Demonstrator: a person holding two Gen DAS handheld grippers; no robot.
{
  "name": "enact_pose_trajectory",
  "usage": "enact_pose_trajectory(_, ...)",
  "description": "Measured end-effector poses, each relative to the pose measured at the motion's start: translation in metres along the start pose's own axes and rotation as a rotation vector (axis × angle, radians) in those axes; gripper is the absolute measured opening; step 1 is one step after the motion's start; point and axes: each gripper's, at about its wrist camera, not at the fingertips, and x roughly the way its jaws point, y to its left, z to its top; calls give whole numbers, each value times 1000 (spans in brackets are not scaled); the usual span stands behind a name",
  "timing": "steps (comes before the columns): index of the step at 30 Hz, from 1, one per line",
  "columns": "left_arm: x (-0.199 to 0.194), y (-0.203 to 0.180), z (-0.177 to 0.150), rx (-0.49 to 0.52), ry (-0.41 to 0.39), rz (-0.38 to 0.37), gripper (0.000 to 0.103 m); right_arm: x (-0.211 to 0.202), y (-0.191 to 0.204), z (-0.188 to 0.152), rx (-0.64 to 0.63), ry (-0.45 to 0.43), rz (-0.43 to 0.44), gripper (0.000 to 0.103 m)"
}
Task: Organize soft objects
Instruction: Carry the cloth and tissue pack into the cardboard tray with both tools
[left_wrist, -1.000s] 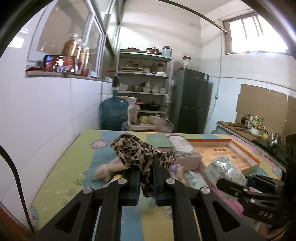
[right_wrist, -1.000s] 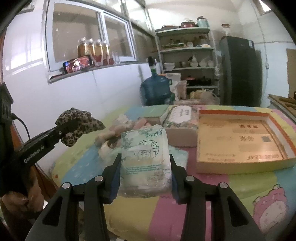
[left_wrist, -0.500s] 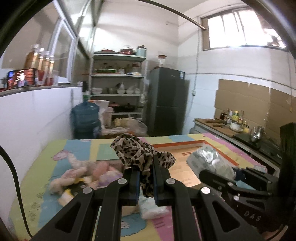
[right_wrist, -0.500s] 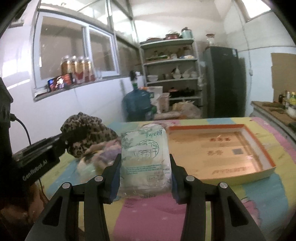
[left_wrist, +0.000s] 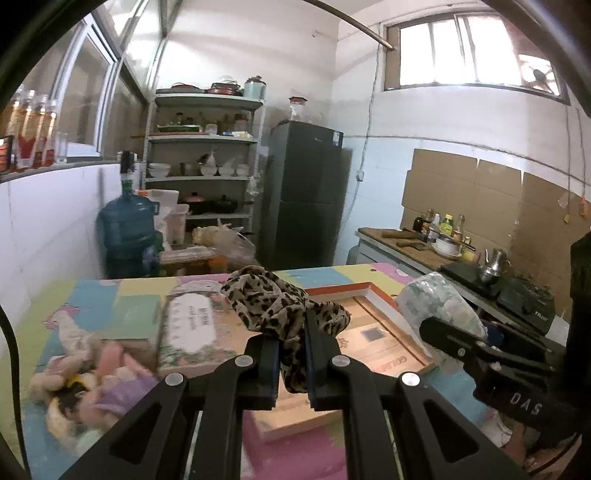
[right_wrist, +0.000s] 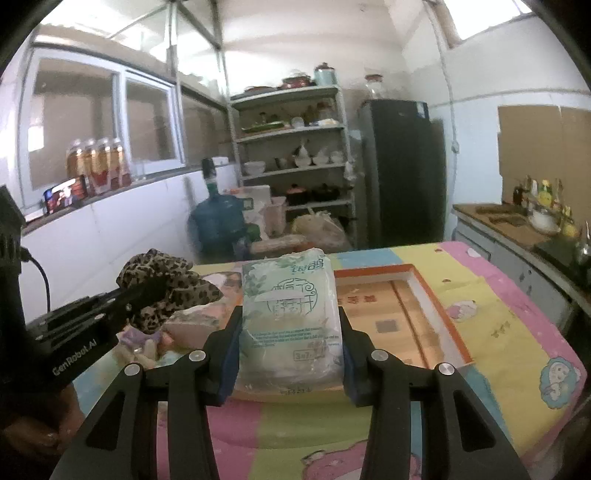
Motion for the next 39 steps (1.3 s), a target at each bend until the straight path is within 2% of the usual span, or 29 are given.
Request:
enact_pose_trajectory(11, 74, -30, 6, -2, 67, -7, 11, 38, -64, 26, 43, 61, -23, 46)
enact_pose_trajectory(17, 125, -34, 8, -44, 158, 1, 11, 77, -93, 28, 51, 131, -26, 46)
enact_pose_trajectory(24, 179, -33, 2, -90, 309, 13, 11, 122, -110, 18, 62, 240, -20, 46)
enact_pose_trajectory(28, 196, -33, -6, -96, 370, 18, 11, 139, -117, 11, 82, 292, -4, 46)
enact_pose_trajectory(39, 214, -33, -15, -115, 449, 6, 11, 166, -123, 0, 98, 388, -21, 46)
